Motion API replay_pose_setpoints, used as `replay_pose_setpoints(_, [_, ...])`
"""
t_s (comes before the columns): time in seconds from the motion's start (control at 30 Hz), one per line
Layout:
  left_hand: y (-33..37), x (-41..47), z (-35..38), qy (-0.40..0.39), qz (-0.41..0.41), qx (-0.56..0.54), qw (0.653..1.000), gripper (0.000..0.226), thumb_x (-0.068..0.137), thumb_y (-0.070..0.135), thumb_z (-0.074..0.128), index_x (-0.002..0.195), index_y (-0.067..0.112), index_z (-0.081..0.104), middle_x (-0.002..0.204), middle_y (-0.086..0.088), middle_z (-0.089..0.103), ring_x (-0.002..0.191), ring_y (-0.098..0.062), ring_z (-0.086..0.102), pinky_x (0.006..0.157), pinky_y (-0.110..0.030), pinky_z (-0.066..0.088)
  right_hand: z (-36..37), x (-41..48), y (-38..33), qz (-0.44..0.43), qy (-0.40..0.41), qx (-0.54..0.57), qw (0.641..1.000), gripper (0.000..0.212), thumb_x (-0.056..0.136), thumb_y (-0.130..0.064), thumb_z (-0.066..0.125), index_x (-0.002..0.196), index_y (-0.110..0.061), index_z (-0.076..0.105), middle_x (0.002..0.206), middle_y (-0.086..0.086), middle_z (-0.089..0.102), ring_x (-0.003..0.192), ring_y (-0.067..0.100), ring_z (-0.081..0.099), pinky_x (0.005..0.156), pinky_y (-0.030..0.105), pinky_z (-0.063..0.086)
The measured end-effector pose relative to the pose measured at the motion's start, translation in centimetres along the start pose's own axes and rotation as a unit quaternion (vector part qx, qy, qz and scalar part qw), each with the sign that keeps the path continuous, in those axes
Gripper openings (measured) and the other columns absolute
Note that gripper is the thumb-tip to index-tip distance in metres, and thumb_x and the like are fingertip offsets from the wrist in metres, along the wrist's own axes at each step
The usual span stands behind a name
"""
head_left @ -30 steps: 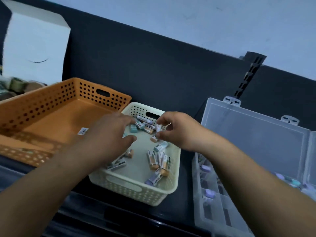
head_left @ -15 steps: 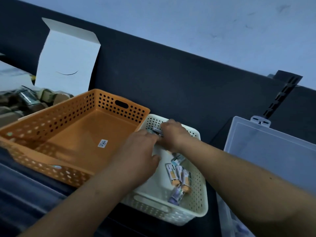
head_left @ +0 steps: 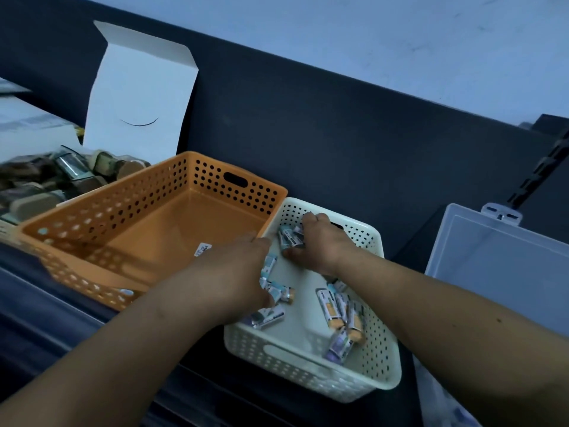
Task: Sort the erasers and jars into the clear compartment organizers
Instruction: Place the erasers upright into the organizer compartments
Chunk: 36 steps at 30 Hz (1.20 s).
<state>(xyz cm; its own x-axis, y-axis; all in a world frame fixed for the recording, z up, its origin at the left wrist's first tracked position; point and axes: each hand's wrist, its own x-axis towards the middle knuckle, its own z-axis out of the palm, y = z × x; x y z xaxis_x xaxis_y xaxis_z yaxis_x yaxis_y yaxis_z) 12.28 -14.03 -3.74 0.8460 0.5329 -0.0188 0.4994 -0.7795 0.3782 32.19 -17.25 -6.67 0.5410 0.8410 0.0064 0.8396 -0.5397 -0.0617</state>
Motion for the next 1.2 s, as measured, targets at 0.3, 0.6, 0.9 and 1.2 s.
replay_pose_setpoints(0.3, [0.1, 0.1, 0.0, -0.019, -0.003, -0.010, 1.000, 0.083, 0.085, 0.029, 0.068, 0.150, 0.025, 0.017, 0.159, 0.004, 0.013, 0.139, -0.019, 0.032, 0.107, -0.029, 0.031, 0.5, 0.0, 0.8, -0.047, -0.020, 0.041, 0.998, 0.061, 0.086, -0.045, 0.064, 0.138, -0.034, 0.036, 0.118, 0.002, 0.047, 0.101, 0.025, 0.056, 0.075, 0.032, 0.045])
replay_pose_setpoints(0.6, [0.3, -0.3, -0.2, -0.023, -0.011, -0.011, 1.000, 0.069, 0.086, 0.028, 0.067, 0.144, 0.023, 0.032, 0.150, 0.003, 0.027, 0.132, -0.019, 0.039, 0.102, -0.030, 0.036, 0.5, -0.6, 0.2, -0.129, -0.015, -0.023, 0.991, 0.041, 0.093, -0.027, 0.053, 0.132, -0.037, 0.046, 0.121, 0.001, 0.047, 0.099, 0.026, 0.057, 0.080, 0.035, 0.050])
replay_pose_setpoints(0.9, [0.5, -0.4, -0.5, -0.014, -0.014, -0.044, 0.999, 0.065, 0.084, 0.034, 0.069, 0.141, 0.026, 0.038, 0.145, 0.006, 0.037, 0.124, -0.016, 0.045, 0.099, -0.030, 0.039, -2.0, -2.8, 0.6, -0.005, -0.039, 0.317, 0.948, 0.023, 0.096, -0.006, 0.048, 0.104, -0.022, 0.062, 0.081, 0.006, 0.059, 0.053, 0.016, 0.055, 0.050, 0.026, 0.047])
replay_pose_setpoints(1.2, [5.1, -1.1, -1.2, 0.119, 0.048, -0.247, 0.960, 0.048, 0.094, 0.027, 0.057, 0.140, 0.031, 0.042, 0.138, 0.009, 0.049, 0.122, -0.011, 0.048, 0.103, -0.035, 0.040, -7.9, -10.4, 2.8, 0.001, -0.199, 0.690, 0.696, 0.033, 0.093, 0.007, 0.036, 0.106, -0.014, 0.058, 0.092, 0.021, 0.060, 0.073, 0.030, 0.062, 0.051, 0.026, 0.042])
